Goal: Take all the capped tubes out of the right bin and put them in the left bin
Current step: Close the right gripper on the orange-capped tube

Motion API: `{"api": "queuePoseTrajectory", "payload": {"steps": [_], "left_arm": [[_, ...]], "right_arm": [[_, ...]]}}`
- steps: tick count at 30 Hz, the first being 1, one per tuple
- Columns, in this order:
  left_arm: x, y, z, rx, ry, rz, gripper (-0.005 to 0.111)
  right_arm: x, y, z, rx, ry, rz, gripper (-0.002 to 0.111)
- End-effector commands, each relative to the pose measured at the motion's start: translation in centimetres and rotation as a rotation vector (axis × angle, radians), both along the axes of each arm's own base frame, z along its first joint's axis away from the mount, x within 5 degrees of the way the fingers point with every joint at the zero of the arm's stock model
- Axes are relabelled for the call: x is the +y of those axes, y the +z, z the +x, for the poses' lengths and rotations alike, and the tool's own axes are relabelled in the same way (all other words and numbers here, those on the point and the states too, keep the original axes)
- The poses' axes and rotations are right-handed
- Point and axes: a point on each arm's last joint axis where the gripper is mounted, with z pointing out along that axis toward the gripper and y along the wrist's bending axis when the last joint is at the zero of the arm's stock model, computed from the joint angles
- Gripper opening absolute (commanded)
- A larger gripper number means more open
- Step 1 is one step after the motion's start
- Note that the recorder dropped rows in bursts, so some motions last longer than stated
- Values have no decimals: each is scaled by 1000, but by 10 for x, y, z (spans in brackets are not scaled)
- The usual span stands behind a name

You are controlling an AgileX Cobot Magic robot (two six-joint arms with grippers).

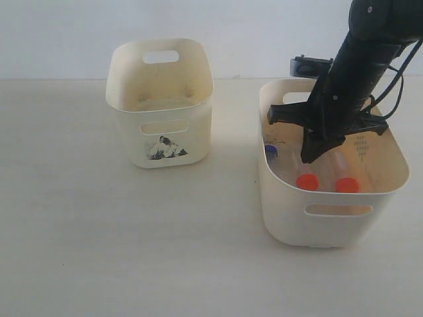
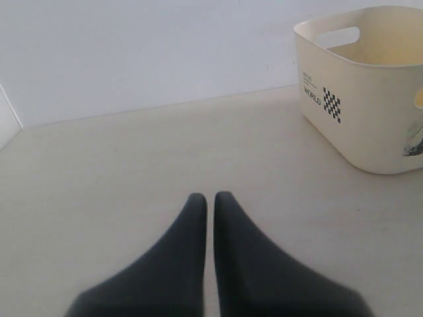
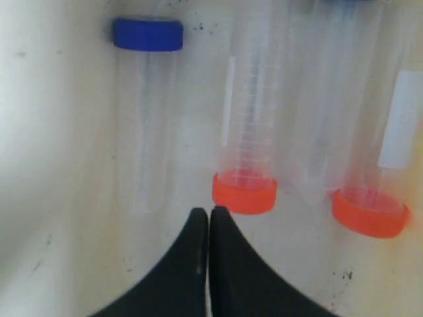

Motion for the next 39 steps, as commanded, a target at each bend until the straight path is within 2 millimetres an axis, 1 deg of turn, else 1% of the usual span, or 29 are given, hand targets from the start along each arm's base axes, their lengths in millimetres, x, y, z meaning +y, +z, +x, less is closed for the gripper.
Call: {"api": "queuePoseTrajectory", "payload": {"steps": [1,4,6,8,10,13,14,15,21,30,34,37,39], "left_arm": [[0,2,0,-15,2,-13,4],[0,2,0,-15,2,-13,4],[0,2,0,-15,2,-13,4],[0,2,0,-15,2,-13,4],[0,2,0,-15,2,-13,4],[0,2,0,-15,2,-13,4],[0,2,0,-15,2,-13,4],[0,2,0,-15,2,-13,4],[0,2,0,-15,2,-13,4],[0,2,0,-15,2,-13,4],[0,2,0,-15,2,-13,4],[0,2,0,-15,2,-13,4],[0,2,0,-15,2,-13,4]], "right_arm": [[-4,-11,4,5,-9,-15,0],[-4,-20,6,13,-9,-22,0],[-5,-22,8,3,-4,-35,0],[-7,-22,9,-14,6,-55,6],[-8,-22,10,-16,16,-73,19],[-9,-22,9,-10,21,-80,46],[-9,-22,9,-10,21,-80,52],[-9,-22,9,-10,21,-80,54],[-9,-22,10,-16,17,-81,43],[-9,-22,10,-22,10,-93,43],[-3,-22,11,-48,29,-101,43],[1,-26,12,-56,46,-110,43],[2,-37,12,-23,61,-132,43]]}}
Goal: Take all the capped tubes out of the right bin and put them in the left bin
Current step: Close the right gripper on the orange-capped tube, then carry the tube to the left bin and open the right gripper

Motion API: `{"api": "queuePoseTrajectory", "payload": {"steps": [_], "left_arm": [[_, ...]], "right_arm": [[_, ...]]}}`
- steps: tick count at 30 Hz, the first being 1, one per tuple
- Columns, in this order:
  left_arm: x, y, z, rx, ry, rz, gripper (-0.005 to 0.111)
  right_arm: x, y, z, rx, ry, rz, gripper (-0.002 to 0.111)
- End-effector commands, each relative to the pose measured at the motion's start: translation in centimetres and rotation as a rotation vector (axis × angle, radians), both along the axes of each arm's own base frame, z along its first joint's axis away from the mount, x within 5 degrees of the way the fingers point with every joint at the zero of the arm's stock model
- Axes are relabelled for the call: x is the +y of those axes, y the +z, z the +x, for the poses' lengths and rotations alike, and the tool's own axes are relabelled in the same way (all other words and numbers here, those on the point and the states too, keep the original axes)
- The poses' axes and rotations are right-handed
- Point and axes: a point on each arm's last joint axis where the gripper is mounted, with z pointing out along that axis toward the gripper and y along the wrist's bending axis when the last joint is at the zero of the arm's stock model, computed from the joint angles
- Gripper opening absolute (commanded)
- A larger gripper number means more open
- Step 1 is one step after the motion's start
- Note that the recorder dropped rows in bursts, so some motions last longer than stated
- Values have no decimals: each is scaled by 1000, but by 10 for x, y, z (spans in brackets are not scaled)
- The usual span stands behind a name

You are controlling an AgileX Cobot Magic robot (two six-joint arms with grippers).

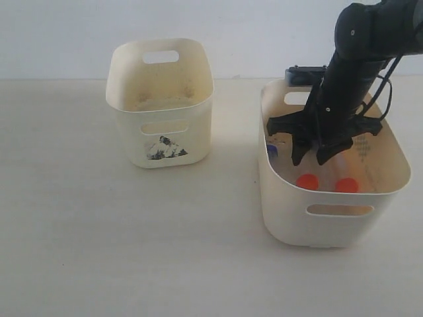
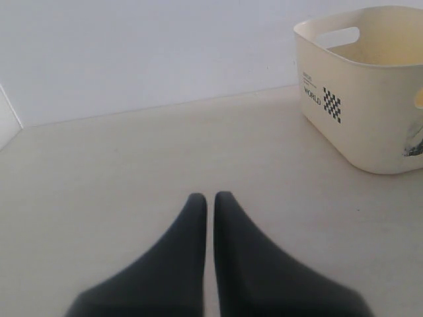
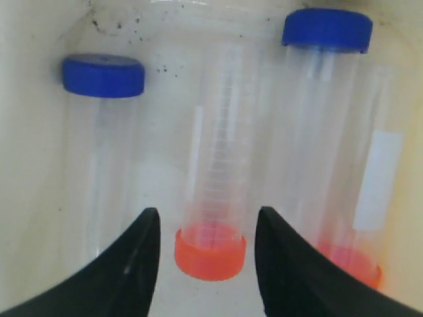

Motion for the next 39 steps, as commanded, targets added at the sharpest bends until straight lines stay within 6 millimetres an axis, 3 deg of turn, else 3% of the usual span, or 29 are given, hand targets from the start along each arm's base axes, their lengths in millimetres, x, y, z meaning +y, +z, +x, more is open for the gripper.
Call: {"api": "queuePoseTrajectory", "payload": {"steps": [1,7,10,11,12,14,19,27,32,35,39], "left_arm": [[0,2,0,-15,2,-13,4],[0,2,0,-15,2,-13,4],[0,2,0,-15,2,-13,4],[0,2,0,-15,2,-13,4],[0,2,0,-15,2,-13,4],[0,2,0,-15,2,-13,4],[0,2,0,-15,2,-13,4],[0,2,0,-15,2,-13,4],[0,2,0,-15,2,-13,4],[0,2,0,-15,2,-13,4],[0,2,0,-15,2,-13,4]], "right_arm": [[2,-19,0,51,22,-40,43],[4,-53,0,151,-36,-37,42],[4,-58,-1,181,-36,-41,21],[4,-56,-2,185,-35,-41,6],[4,-54,-3,184,-35,-41,0],[4,-45,-3,161,-10,-40,0],[3,-3,-7,91,-1,-24,0],[0,117,-29,-104,74,23,0],[21,179,-38,-409,220,298,0],[46,201,-38,-586,382,593,0],[81,200,-30,-722,527,785,0]]}}
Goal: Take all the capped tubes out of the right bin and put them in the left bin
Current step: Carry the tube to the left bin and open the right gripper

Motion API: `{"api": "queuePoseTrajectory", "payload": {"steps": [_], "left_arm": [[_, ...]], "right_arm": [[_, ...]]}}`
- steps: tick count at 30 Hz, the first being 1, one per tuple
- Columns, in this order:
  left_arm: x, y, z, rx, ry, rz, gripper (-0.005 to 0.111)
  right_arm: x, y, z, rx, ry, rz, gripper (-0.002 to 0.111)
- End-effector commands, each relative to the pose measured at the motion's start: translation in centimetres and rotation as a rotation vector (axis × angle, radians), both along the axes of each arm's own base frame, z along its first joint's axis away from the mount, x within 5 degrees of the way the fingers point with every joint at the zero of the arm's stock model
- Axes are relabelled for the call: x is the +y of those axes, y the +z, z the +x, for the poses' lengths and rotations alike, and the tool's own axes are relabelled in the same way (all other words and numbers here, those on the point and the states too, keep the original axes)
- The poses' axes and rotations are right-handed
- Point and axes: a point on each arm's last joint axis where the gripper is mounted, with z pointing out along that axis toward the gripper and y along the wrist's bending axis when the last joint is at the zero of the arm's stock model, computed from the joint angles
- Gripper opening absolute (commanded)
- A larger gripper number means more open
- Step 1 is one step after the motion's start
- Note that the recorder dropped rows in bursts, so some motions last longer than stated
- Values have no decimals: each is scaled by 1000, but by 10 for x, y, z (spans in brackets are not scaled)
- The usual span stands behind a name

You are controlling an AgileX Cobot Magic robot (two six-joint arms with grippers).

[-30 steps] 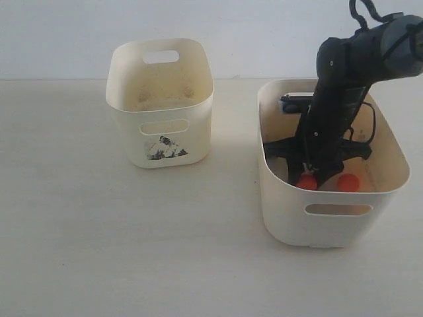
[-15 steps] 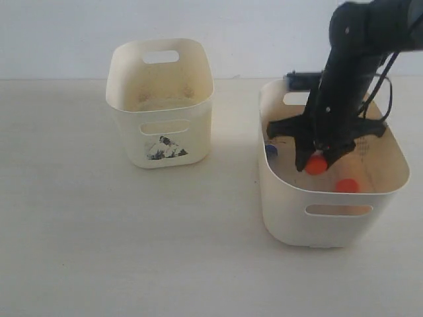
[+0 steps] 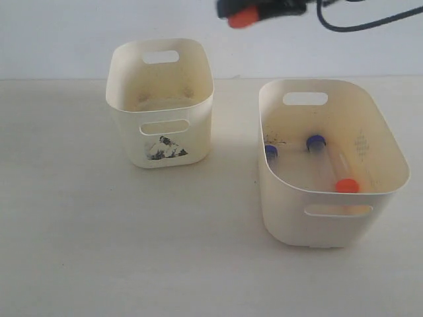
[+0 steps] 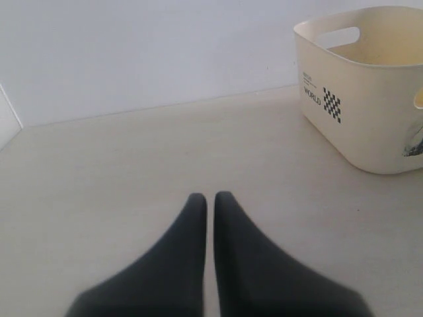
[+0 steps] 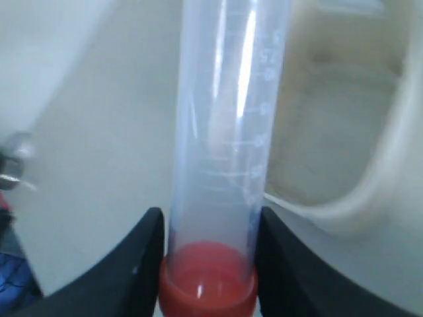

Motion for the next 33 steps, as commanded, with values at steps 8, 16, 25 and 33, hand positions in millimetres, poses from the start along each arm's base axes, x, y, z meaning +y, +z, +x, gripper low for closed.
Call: {"api": "queuePoseTrajectory", "payload": {"steps": [8,16,25,33], "left_arm": [[0,2,0,-15,2,-13,4],[0,2,0,-15,2,-13,4],[0,2,0,-15,2,-13,4],[0,2,0,-15,2,-13,4]], "right_arm": [[78,-40,42,-365,-69,11,14],[79,-79,65,-235,-236,32,54],[69,-36,41,-334,-152,-53,1],[14,4,-5,-170,-367,-410,1]]}}
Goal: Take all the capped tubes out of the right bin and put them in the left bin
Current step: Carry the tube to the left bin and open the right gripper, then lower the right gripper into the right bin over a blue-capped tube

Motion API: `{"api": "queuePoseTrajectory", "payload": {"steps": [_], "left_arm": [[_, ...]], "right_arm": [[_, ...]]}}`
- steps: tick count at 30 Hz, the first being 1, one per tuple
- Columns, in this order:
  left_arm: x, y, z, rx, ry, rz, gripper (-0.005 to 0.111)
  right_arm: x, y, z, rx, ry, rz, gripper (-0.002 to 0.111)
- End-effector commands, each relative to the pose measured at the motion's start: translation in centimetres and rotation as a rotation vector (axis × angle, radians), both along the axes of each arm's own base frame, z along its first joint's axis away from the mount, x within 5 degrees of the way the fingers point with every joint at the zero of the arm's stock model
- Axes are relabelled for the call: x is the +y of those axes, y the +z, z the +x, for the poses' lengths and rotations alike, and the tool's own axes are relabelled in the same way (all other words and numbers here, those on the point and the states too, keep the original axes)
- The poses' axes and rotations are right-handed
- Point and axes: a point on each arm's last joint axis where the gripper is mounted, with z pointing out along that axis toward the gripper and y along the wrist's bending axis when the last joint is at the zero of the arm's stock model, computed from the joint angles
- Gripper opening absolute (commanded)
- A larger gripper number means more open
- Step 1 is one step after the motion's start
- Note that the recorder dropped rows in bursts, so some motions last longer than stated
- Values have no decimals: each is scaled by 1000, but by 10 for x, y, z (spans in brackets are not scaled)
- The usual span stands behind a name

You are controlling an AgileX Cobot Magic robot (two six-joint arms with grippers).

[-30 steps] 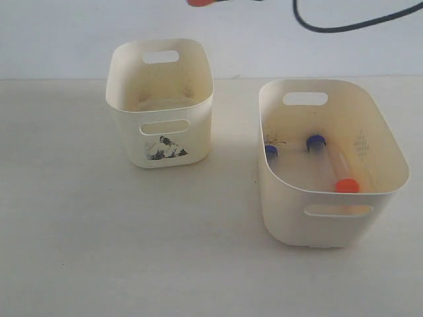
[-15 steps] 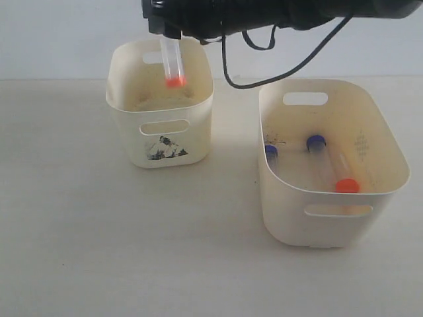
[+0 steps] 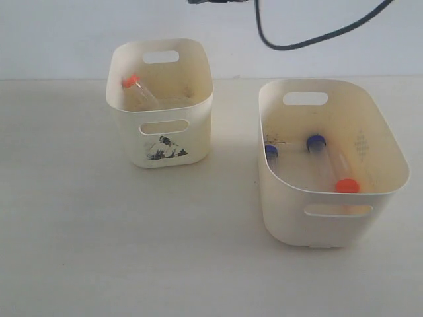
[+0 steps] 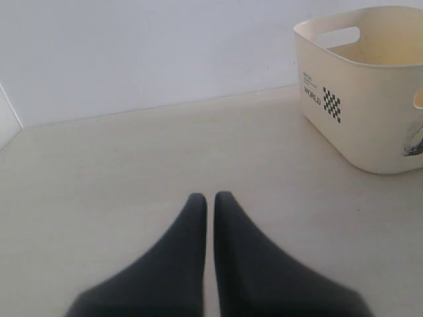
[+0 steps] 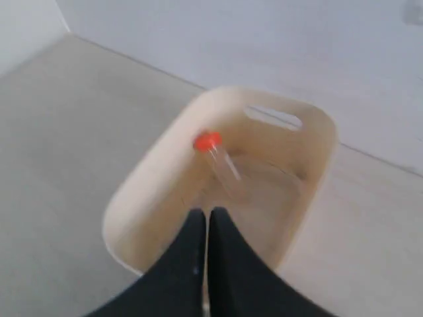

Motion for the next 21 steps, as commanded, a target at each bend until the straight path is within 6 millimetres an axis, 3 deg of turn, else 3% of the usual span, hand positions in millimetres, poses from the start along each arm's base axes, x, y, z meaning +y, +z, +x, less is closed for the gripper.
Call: {"api": "queuePoseTrajectory", "payload": {"steps": [1,7,13,21], "left_arm": [[0,2,0,-15,2,-13,4],[0,2,0,-15,2,-13,4],[0,2,0,-15,2,-13,4],[0,2,0,-15,2,-13,4]], "right_arm": [[-43,13,-26,169,-288,-220,1],[-77,-3,-44,455,-514,-458,1],[-95,-49,-13,768,-409,-214,0],[-95,-119,17,934,-411,-302,0]]}}
